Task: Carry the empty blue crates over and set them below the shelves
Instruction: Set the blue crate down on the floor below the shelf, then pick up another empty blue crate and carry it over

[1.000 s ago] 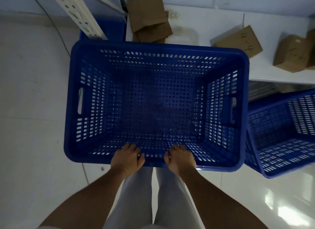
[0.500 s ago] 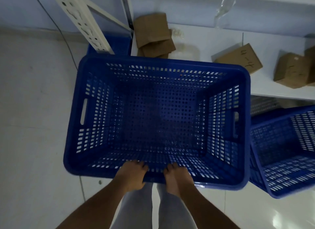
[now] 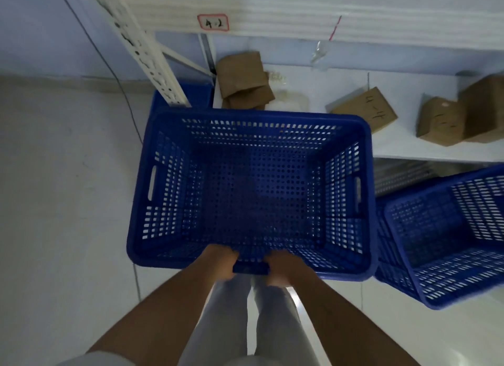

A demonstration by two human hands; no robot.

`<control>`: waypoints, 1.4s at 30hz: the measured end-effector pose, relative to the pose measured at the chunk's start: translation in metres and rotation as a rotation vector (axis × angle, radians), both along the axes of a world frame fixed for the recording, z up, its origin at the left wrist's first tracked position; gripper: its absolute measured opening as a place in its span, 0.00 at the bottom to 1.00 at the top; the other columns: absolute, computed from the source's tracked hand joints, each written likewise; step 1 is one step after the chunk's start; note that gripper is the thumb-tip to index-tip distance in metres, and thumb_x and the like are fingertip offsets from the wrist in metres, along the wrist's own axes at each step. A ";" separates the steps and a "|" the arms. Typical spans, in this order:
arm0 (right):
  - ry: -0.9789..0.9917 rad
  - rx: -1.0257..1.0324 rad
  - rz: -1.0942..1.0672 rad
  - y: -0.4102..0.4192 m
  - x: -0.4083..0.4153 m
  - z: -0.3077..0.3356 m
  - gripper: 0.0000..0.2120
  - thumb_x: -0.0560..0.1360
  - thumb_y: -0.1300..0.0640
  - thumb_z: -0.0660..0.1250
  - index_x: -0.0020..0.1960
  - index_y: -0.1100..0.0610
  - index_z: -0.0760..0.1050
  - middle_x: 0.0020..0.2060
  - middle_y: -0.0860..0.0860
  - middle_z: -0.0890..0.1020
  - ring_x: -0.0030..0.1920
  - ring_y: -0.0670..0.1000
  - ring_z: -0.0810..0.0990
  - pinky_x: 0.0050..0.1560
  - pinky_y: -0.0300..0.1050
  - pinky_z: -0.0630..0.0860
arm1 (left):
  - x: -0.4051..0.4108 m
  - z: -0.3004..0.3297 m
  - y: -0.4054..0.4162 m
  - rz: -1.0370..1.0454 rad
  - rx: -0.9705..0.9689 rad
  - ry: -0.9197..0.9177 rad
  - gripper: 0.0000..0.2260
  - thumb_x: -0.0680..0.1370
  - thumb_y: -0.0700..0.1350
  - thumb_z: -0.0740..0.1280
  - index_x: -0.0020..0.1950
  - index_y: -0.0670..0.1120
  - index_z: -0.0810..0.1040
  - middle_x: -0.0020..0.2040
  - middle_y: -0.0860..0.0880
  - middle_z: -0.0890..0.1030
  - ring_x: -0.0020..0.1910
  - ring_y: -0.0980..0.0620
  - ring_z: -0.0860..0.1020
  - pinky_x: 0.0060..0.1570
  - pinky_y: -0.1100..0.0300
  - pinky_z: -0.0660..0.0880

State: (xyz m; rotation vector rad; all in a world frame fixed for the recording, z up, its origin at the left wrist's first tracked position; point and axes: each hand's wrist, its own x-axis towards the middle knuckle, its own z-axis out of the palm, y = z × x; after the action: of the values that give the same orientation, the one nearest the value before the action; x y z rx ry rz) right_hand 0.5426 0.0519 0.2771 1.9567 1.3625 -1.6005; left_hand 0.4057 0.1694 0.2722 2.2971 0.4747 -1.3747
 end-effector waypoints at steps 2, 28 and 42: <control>0.041 -0.043 -0.190 0.004 0.014 0.019 0.11 0.71 0.50 0.63 0.45 0.59 0.74 0.42 0.56 0.78 0.40 0.53 0.73 0.39 0.45 0.67 | 0.015 0.026 0.010 0.004 -0.017 -0.007 0.16 0.79 0.48 0.57 0.61 0.42 0.76 0.54 0.43 0.79 0.47 0.48 0.74 0.49 0.57 0.71; -0.429 0.041 -0.992 -0.274 0.236 0.153 0.06 0.77 0.58 0.54 0.48 0.56 0.70 0.50 0.58 0.75 0.46 0.54 0.71 0.45 0.47 0.68 | 0.349 0.203 -0.152 -0.414 0.083 -0.299 0.15 0.80 0.48 0.55 0.61 0.44 0.75 0.61 0.43 0.76 0.57 0.44 0.75 0.57 0.51 0.72; -0.301 -0.107 -1.073 -0.415 0.293 0.064 0.17 0.78 0.59 0.55 0.63 0.63 0.74 0.59 0.60 0.78 0.59 0.61 0.77 0.56 0.49 0.73 | 0.386 0.094 -0.305 -0.405 -0.043 -0.038 0.17 0.80 0.49 0.56 0.65 0.43 0.74 0.65 0.44 0.75 0.60 0.44 0.75 0.61 0.53 0.71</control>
State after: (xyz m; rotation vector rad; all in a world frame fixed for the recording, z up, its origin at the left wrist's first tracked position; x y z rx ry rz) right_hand 0.8359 -0.3631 0.3414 2.8972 0.0246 -1.5222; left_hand 0.7919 -0.1356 0.3665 2.4682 -0.0392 -1.4973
